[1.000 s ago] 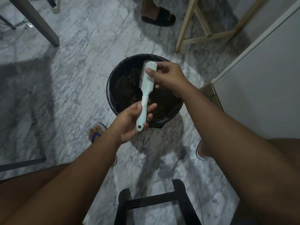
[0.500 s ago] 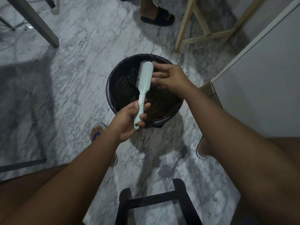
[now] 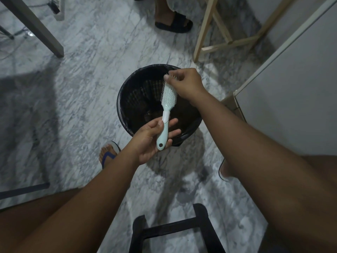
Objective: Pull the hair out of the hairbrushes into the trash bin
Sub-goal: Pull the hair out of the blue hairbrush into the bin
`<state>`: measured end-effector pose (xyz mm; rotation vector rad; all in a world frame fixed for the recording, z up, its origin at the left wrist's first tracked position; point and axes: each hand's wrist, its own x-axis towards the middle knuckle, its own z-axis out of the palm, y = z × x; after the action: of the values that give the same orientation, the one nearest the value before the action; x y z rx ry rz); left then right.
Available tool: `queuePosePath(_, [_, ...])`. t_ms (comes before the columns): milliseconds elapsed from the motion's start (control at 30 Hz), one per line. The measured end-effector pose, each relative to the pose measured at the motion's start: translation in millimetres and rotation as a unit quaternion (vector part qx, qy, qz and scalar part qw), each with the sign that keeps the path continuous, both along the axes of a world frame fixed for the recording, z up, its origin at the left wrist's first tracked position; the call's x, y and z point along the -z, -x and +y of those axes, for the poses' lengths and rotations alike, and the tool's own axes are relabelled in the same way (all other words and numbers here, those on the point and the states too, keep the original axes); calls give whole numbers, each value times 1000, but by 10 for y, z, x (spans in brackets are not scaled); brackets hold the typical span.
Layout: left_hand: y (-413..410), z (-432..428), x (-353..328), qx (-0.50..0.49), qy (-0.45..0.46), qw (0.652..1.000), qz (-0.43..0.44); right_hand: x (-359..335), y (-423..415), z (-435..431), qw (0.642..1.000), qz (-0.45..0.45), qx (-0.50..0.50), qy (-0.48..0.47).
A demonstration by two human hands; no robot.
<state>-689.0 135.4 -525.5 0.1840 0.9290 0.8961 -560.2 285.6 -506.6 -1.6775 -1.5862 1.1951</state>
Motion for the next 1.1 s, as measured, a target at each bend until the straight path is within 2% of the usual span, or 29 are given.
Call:
queuePosePath(67, [10, 9, -10, -15, 6, 1000, -13, 39, 3, 26, 1000, -18, 9, 0])
queuePosePath(133, [10, 10, -15, -27, 12, 999, -18, 94, 6, 43, 999, 3, 40, 26])
queuePosePath(233, [3, 12, 0, -59, 18, 998, -14, 117, 9, -116, 976, 149, 82, 132])
queuePosePath(300, [8, 31, 14, -82, 18, 996, -3, 143, -7, -282, 966, 189, 53, 171])
queuePosePath(400, [22, 58, 6, -74, 12, 997, 25, 149, -95, -426, 965, 207, -12, 160])
queuePosePath(467, [16, 66, -16, -72, 13, 997, 24, 103, -124, -383, 965, 214, -8, 149])
queuePosePath(533, [11, 70, -38, -78, 20, 997, 11, 101, -130, -283, 971, 185, 31, 149])
queuePosePath(600, [11, 74, -53, -77, 26, 997, 8, 156, -167, -168, 993, 75, 24, 91])
queuePosePath(633, [10, 76, -60, -72, 28, 997, 11, 196, -196, -106, 999, -9, -25, 32])
queuePosePath(667, [7, 75, -68, -63, 29, 997, 19, 219, -216, -63, 991, -89, -101, -21])
queuePosePath(733, [0, 64, -79, -37, 27, 998, 40, 234, -203, -5, 958, -161, -216, -103])
queuePosePath(833, [11, 44, -86, -26, 25, 999, 39, 171, -170, 113, 957, -138, -195, -167])
queuePosePath(1033, [82, 26, -175, -22, 18, 1000, -13, 4, -239, 218, 966, -134, -143, -170])
queuePosePath(1100, [73, 34, -224, -19, 19, 1000, -14, 14, -252, 238, 976, -108, -110, -156])
